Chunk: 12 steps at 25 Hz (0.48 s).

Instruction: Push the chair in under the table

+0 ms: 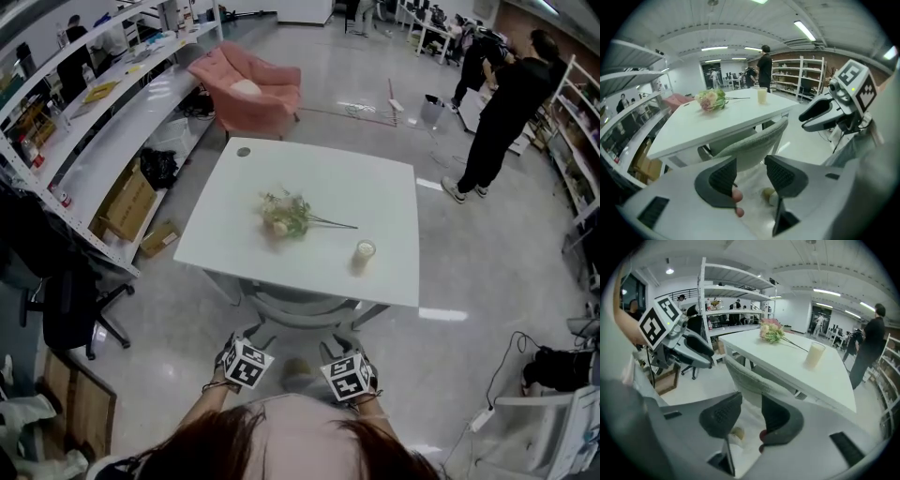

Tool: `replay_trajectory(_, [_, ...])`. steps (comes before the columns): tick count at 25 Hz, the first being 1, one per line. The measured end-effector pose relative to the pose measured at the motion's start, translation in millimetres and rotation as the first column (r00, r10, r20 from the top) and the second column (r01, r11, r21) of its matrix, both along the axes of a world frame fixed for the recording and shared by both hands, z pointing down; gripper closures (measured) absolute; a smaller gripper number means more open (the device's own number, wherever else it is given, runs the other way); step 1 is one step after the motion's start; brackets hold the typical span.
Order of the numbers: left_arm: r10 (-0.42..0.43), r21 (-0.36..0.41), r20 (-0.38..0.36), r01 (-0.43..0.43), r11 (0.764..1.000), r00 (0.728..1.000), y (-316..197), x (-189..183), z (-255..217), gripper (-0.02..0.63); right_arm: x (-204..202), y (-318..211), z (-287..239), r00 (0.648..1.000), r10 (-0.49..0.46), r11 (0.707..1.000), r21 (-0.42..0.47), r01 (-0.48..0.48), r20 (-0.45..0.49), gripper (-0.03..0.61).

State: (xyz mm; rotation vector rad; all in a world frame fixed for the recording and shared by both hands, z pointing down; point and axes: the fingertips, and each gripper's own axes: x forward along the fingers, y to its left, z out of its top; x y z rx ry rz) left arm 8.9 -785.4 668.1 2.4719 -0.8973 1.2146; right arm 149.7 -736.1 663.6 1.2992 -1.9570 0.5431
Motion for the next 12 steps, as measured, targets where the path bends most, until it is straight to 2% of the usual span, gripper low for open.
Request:
replay_trajectory(6, [-0.145,-0.036,-0.02,0.145,0.989,0.989,33.5,-43.7,-9.3,0.446,14.3,28.9,-18.9,0.99,0.099,0.994,0.025,-0.102,0.098,0.456])
replay_trajectory(12, [-0.209,0.018,-0.138,0.213,0.977,0.968,56.8,-46.6,-48.9,0.486,0.6,51.2,-50.2,0.99,0.102,0.987,0.111,-0.113,0.102,0.476])
